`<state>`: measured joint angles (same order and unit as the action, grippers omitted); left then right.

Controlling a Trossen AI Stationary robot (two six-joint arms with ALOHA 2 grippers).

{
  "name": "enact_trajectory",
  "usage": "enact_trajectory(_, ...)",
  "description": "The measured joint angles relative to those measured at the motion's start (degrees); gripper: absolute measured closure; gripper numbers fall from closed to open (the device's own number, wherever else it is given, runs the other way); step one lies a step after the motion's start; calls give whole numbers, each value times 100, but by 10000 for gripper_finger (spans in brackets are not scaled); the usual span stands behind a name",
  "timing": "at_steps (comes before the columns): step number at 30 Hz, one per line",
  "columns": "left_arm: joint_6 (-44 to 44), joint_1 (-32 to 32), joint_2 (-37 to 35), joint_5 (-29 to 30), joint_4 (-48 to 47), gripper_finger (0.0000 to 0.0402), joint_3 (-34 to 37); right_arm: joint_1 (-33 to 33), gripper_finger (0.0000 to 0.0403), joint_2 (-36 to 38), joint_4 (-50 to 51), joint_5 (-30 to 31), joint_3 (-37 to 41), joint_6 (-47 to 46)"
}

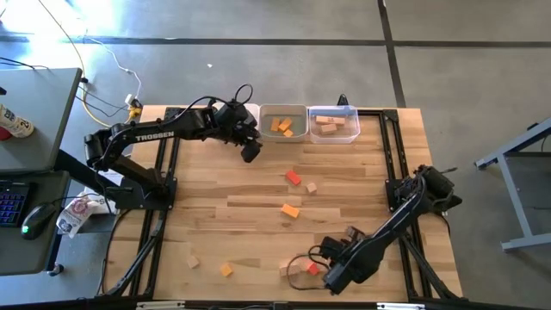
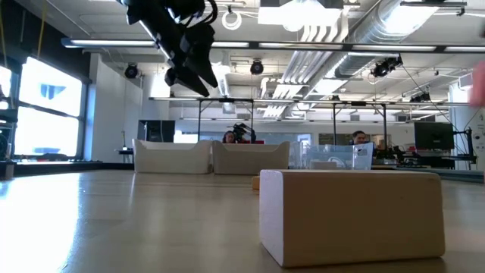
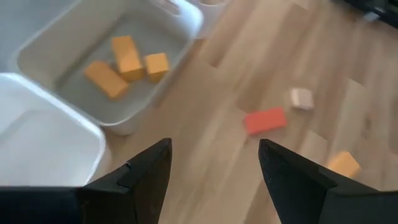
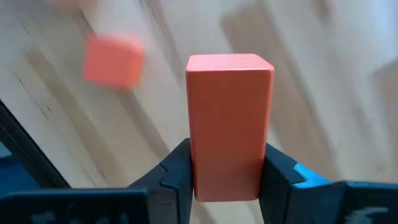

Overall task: Sort & place blocks by color
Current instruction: Put the orange block into the white bin

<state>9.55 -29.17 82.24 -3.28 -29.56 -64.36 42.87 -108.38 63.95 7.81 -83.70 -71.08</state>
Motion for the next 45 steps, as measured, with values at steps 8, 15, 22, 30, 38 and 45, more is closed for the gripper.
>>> enact_trajectory(8,-846,160,0,-1241,3,175,0,-500,295,-2,161,600,-926,1576)
enact_trajectory(15,-1636,630,0,-1262,7,181,0,-984,294,0,169,811,-1498,2880)
enact_trajectory(22,-2042,1083,0,-1169,51,182,0,-1466,294,0,250,857,-1809,3874)
enact_trajectory(30,-2220,1595,0,-1153,465,182,0,-1970,293,0,342,913,-1869,4701)
enact_trajectory(38,-2220,1911,0,-1151,842,182,0,-2394,293,11,382,1302,-1869,5310)
enact_trajectory(45,-2222,2023,0,-1080,1056,182,0,-2737,293,13,324,1611,-1869,5515)
